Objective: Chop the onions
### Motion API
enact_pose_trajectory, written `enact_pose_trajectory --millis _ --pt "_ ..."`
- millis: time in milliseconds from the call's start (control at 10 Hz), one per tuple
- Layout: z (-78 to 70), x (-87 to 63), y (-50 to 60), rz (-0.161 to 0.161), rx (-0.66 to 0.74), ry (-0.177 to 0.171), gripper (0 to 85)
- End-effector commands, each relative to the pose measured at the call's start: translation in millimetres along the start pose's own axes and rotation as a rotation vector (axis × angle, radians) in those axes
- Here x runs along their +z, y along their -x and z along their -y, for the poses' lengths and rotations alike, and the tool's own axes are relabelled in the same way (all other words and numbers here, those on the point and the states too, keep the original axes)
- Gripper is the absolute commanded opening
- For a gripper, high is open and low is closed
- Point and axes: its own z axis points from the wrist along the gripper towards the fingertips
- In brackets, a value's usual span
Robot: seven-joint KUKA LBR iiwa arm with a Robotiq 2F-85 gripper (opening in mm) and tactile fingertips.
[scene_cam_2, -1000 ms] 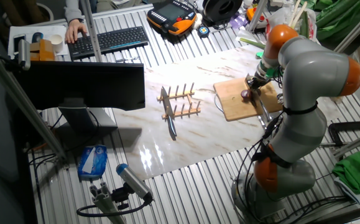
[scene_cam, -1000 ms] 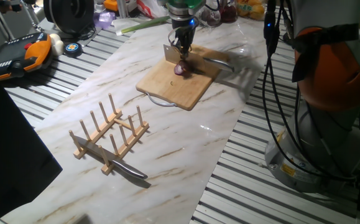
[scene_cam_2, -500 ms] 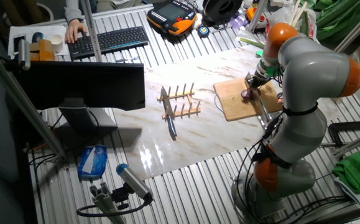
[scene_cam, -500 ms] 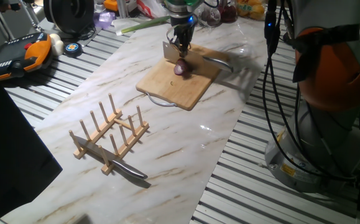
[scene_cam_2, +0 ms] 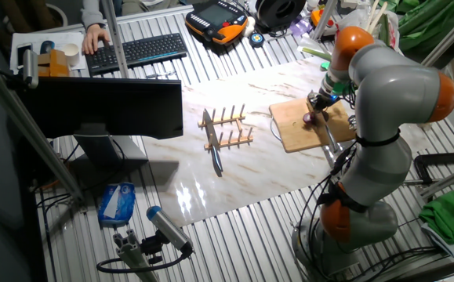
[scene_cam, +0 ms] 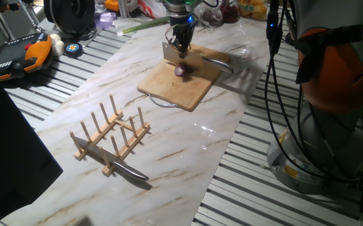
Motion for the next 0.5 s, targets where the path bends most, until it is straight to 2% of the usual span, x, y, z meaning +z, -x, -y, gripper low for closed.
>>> enact_pose_trajectory --millis 0,200,400 --pt "0.9 -3.5 -0.8 -0.001 0.002 -0.002 0.7" --pt "4.9 -17.5 -4.2 -0.013 0.004 -0.016 0.7" --pt "12.9 -20.9 -2.0 -0.014 -0.006 -0.025 0.7"
